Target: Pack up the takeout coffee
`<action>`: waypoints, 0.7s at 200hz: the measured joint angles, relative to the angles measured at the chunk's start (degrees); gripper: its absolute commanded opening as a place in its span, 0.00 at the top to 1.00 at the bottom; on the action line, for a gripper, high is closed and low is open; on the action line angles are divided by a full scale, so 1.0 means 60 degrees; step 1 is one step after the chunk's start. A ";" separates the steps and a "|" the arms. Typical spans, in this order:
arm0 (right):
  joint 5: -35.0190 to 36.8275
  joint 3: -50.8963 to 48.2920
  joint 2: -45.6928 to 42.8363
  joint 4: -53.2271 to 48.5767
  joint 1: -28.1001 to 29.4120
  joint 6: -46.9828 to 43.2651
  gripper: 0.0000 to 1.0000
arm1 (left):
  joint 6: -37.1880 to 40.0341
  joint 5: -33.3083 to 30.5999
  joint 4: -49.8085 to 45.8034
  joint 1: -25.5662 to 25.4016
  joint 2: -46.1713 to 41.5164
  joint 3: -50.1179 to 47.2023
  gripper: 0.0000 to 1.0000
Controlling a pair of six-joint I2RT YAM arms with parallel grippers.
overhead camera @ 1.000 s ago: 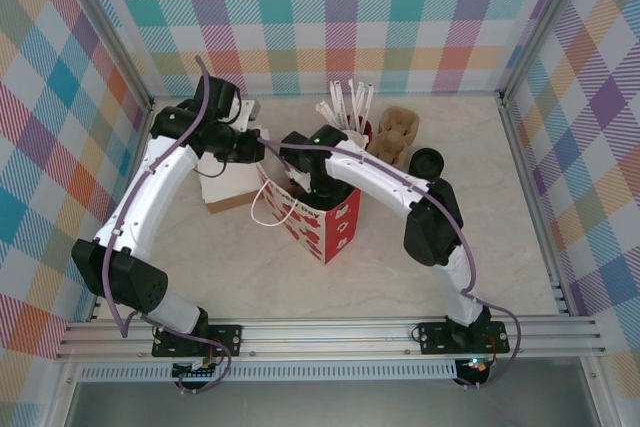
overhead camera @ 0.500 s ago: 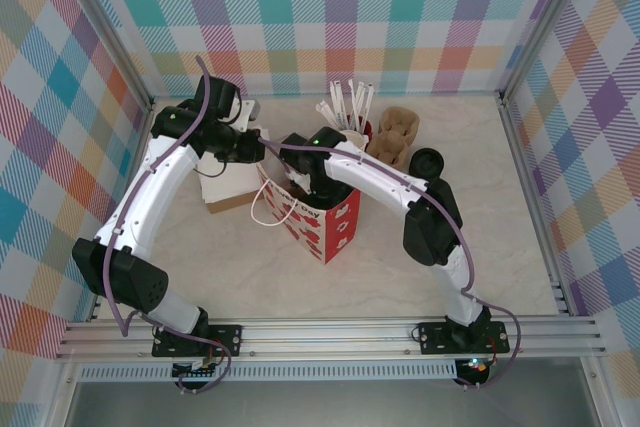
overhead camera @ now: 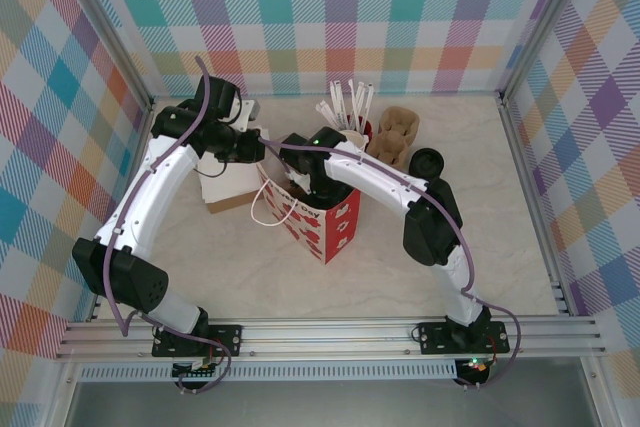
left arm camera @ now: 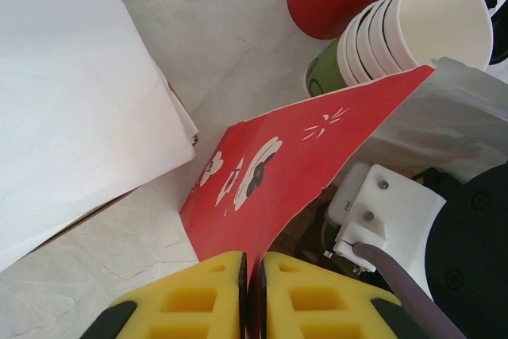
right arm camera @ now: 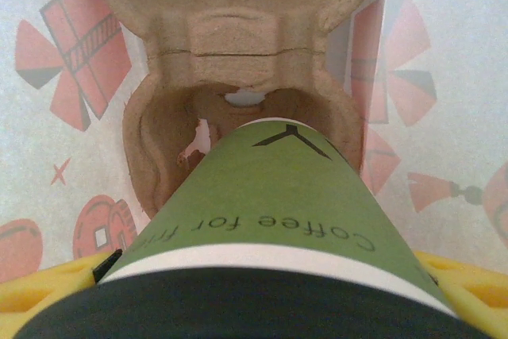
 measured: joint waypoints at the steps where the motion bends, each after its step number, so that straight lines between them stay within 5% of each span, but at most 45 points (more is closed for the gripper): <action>1: 0.0000 -0.0004 0.0000 0.0000 0.0000 0.0004 0.30 | 0.0000 0.0000 0.0000 0.0000 0.0000 0.0000 0.87; 140: -0.0073 -0.0004 0.0000 0.0007 0.0000 0.0000 0.30 | -0.0004 0.0004 0.0000 0.0000 0.0004 -0.0004 0.87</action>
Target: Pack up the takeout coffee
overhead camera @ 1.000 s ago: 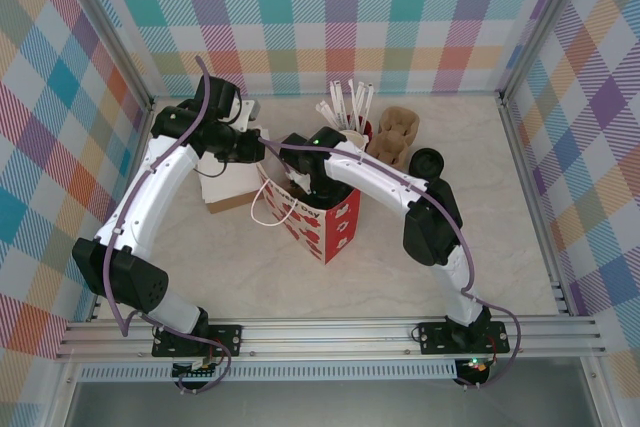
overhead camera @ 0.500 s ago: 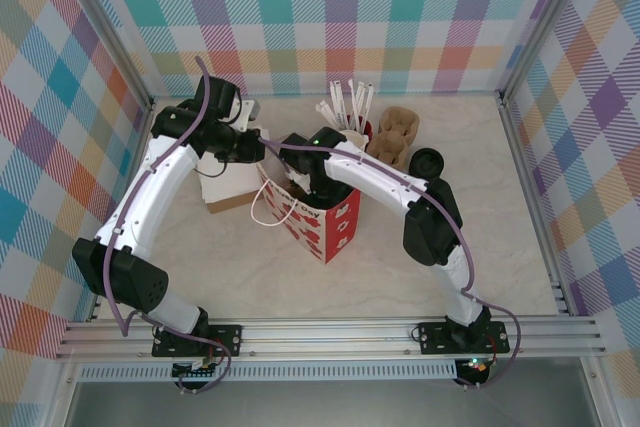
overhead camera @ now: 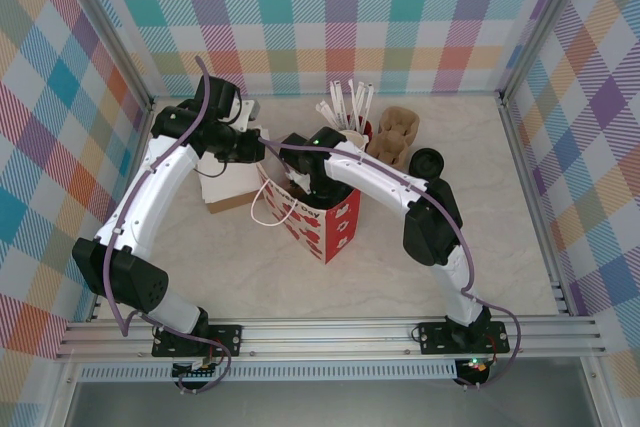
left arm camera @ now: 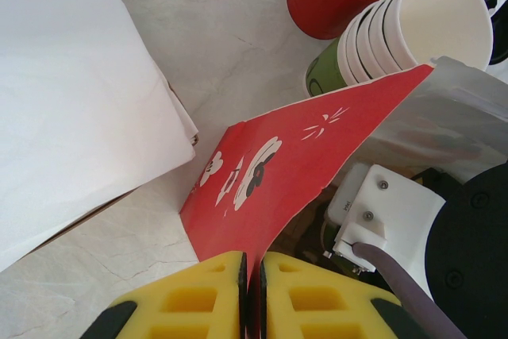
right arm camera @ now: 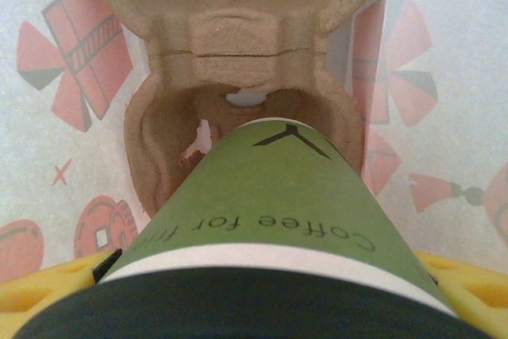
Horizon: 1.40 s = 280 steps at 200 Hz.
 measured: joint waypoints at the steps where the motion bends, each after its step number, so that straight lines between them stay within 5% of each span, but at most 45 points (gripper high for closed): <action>1: -0.0007 0.0000 0.0000 0.0004 0.0000 0.0004 0.30 | 0.0000 0.0000 0.0000 0.0000 0.0000 0.0000 0.87; 280: -0.0474 -0.0044 0.0000 0.0109 -0.0011 0.0040 0.30 | -0.0036 0.0000 0.0036 0.0007 0.0000 -0.0007 0.87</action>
